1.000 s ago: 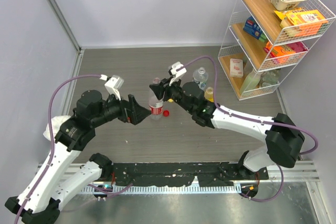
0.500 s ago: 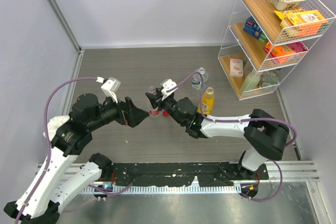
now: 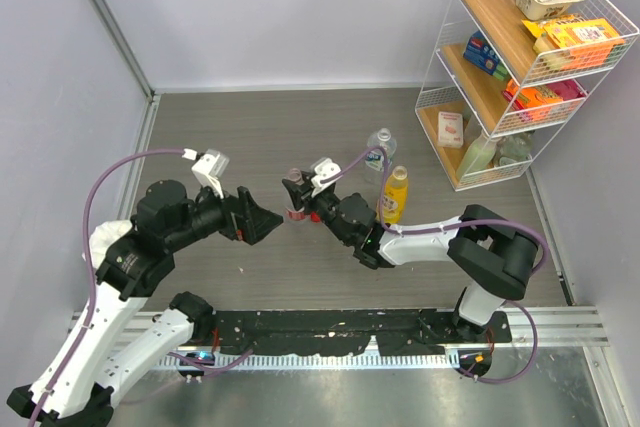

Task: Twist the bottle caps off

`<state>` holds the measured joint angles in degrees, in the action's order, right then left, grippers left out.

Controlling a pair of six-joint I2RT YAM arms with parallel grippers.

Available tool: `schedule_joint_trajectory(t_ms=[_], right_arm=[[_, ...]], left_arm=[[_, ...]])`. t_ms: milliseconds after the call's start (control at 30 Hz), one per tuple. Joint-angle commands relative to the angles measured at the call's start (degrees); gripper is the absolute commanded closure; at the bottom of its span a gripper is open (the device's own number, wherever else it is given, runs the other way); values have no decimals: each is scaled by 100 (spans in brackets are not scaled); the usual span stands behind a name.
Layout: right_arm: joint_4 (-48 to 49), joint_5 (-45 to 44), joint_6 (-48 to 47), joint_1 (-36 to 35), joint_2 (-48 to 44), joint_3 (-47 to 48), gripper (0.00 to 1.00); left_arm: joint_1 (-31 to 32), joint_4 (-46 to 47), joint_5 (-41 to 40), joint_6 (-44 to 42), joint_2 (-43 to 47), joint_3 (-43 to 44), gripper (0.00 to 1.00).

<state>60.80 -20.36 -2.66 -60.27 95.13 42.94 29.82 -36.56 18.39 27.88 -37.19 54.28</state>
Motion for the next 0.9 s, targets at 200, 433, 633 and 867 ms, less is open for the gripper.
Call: schedule_joint_trajectory(t_ms=[200,433,633,867], right_arm=[[-340,-232,266,-37,-355,153,40],[-937,-188,494,-46,-724,364,18],[-1175,260,766,-37,-1303,452,5],[-1509,999,924,-37,-1585,645,0]], left_arm=[[-12,184,50,-28,28,-93,0],[-12,193,59,-28,-34,-93,0],[-12,272,42,-28,-25,-146,0],[-12,316,-11,-54,-60,-172,0]])
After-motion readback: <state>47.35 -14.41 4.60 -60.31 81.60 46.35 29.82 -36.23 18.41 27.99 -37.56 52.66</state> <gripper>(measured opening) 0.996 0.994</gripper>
